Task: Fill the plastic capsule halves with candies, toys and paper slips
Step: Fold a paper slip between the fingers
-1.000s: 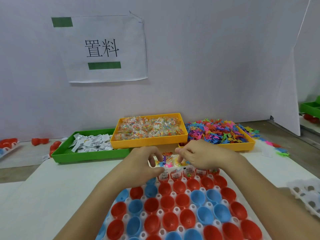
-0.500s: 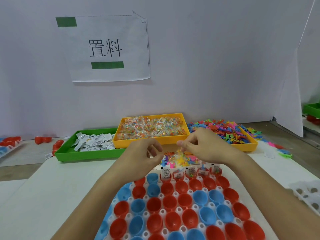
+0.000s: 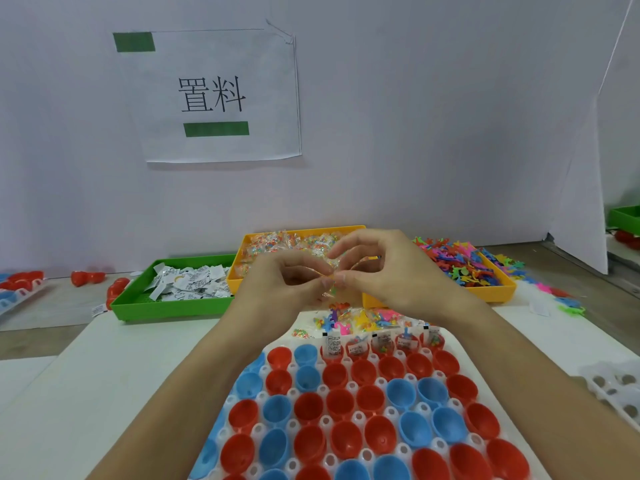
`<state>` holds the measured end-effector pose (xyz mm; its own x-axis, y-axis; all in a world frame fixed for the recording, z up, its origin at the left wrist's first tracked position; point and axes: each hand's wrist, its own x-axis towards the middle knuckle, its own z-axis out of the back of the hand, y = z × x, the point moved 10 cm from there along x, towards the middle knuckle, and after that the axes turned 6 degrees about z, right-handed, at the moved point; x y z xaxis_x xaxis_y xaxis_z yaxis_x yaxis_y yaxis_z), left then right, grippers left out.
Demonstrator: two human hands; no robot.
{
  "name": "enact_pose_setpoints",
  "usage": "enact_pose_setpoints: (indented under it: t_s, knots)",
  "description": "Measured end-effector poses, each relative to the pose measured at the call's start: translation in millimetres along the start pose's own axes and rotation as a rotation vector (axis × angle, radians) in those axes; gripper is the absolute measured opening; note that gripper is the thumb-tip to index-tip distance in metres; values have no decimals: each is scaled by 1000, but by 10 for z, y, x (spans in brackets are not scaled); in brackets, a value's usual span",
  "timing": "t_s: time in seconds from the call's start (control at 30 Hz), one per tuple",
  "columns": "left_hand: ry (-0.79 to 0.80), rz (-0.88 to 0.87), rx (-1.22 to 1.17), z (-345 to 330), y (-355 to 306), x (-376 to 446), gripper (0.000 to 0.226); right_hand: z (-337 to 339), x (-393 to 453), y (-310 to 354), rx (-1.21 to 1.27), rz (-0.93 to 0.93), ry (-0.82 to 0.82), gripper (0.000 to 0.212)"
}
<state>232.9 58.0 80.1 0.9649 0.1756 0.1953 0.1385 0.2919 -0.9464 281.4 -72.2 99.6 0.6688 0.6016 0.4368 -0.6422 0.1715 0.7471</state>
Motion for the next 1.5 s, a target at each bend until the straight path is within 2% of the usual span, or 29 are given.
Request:
enact_pose_setpoints:
  t_s: [0.1, 0.23, 0.47, 0.73, 0.9, 1.03, 1.27, 1.5]
  knots:
    - [-64, -5, -29, 61, -39, -15, 9, -32, -20, -10, 72, -43, 30, 7]
    - [-165, 28, -79, 138, 18, -10, 20, -26, -18, -25, 129, -54, 0, 7]
    - [-156, 57, -210, 126, 85, 10, 21, 3, -13, -94, 241, -112, -122, 4]
    - [-205, 85, -333, 163, 96, -20, 13, -8, 3, 32, 179, -4, -87, 11]
    - [-220, 82, -320, 175, 87, -35, 16, -35, 5, 38, 144, 5, -70, 13]
    - [-218, 74, -289, 162, 53, -54, 14, 2, -6, 38, 152, 15, -72, 4]
    - [-265, 39, -140, 179, -41, -107, 14, -67, -2, -26, 182, -24, -28, 9]
    - [-138, 70, -43, 72, -59, -77, 17, 40, 11, -54, 40, -34, -107, 13]
